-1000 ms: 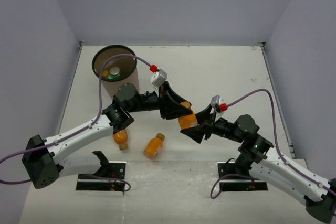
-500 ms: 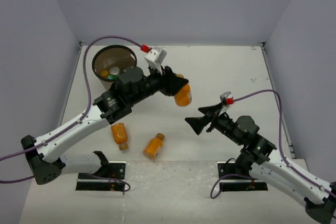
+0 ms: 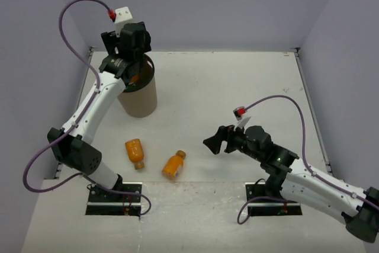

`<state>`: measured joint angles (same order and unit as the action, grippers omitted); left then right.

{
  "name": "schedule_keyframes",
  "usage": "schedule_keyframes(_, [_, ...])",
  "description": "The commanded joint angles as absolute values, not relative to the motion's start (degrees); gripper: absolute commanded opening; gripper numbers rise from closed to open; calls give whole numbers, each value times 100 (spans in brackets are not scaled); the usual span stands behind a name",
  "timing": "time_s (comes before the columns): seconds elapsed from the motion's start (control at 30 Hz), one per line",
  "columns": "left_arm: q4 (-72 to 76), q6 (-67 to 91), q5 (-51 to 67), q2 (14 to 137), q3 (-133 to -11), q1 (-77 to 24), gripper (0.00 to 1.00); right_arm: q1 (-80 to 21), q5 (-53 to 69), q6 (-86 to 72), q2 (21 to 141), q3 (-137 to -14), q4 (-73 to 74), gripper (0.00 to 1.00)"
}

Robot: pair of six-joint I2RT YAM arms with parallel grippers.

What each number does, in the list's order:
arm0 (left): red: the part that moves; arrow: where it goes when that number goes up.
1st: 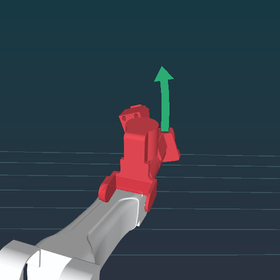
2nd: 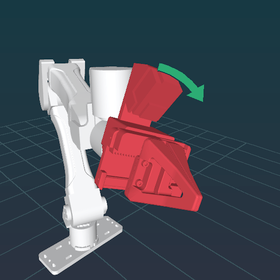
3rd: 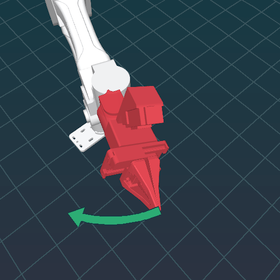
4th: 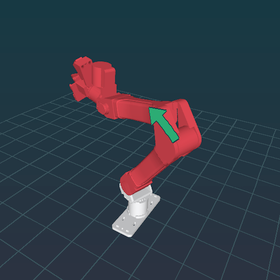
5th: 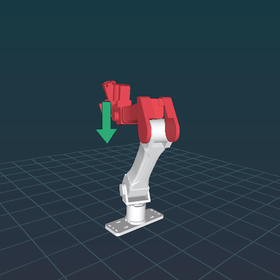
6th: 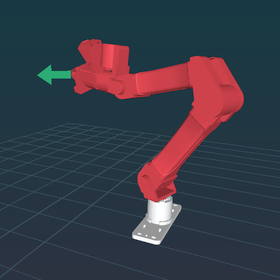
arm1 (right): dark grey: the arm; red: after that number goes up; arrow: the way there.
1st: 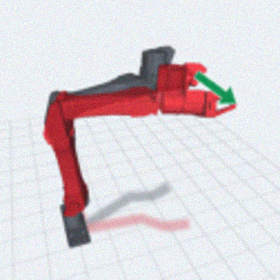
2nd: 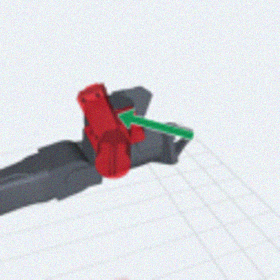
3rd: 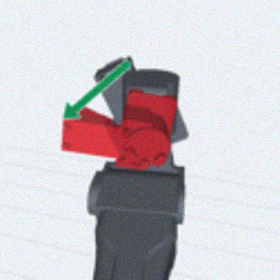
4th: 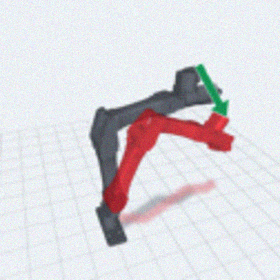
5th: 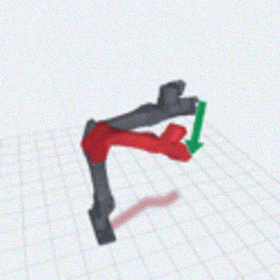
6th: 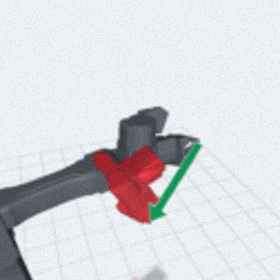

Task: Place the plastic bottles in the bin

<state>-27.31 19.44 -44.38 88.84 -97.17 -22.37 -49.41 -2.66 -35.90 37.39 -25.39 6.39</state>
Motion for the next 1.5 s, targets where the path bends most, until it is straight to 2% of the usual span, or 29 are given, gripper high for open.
schedule_keyframes(0.0, [-3120, 2196, -4483, 8904, -9695, -2232, 100, -5552, -556, -4454, 4628, -3003, 717, 96])
schedule_keyframes(0.23, [-3295, 2382, -3640, 7903, -9255, -2346, 100, -7160, -2581, -6508, 6414, -4471, 2397, 99])
schedule_keyframes(0.3, [-3454, 2338, -3551, 7587, -9020, -2487, 100, -7373, -3004, -6994, 7071, -5174, 3284, 99])
schedule_keyframes(0.43, [-3559, 2338, -2850, 6473, -8114, -2715, 100, -7707, -3059, -7750, 8318, -6326, 4261, 99])
schedule_keyframes(0.57, [-3726, 2312, -2698, 5688, -7200, -2725, 100, -8050, -3146, -8349, 9385, -7470, 5123, 99])
schedule_keyframes(0.73, [-3920, 2145, -2567, 5204, -6733, -2716, 100, -8130, -2918, -8149, 10089, -7777, 4720, 99])
schedule_keyframes(0.87, [-3858, 2092, -2636, 5080, -6425, -2716, 100, -8139, -2699, -8051, 10695, -8103, 4641, 91])
schedule_keyframes(0.97, [-3744, 2092, -2672, 5089, -6171, -2716, 100, -8200, -2698, -8191, 10714, -7929, 4615, 82])
schedule_keyframes(1.07, [-3560, 2109, -2505, 5133, -5916, -2716, 100, -8183, -2602, -8200, 10626, -7481, 4282, 68])
schedule_keyframes(1.1, [-3525, 2127, -2453, 5142, -5889, -2716, 100, -8174, -2610, -8209, 10591, -7384, 4202, 58])
schedule_keyframes(1.17, [-3446, 2162, -2268, 5150, -5836, -2716, 100, -8165, -2663, -8191, 10521, -7102, 4053, 51])
schedule_keyframes(1.23, [-3393, 2162, -2084, 5150, -5818, -2716, 100, -8165, -2654, -8174, 10320, -6857, 3903, 52])
schedule_keyframes(1.27, [-3366, 2171, -2022, 5142, -5818, -2716, 100, -8174, -2619, -8113, 10257, -6612, 3676, 56])
schedule_keyframes(1.3, [-3358, 2171, -1961, 5133, -5818, -2707, 100, -8156, -2541, -8034, 10222, -6531, 3587, 63])
schedule_keyframes(1.37, [-3314, 2197, -1846, 5115, -5818, -2716, 100, -8147, -2418, -8016, 10300, -6460, 3577, 87])
schedule_keyframes(1.47, [-3252, 2250, -1749, 5098, -5792, -2716, 100, -8139, -2329, -7910, 10467, -6513, 3551, 85])
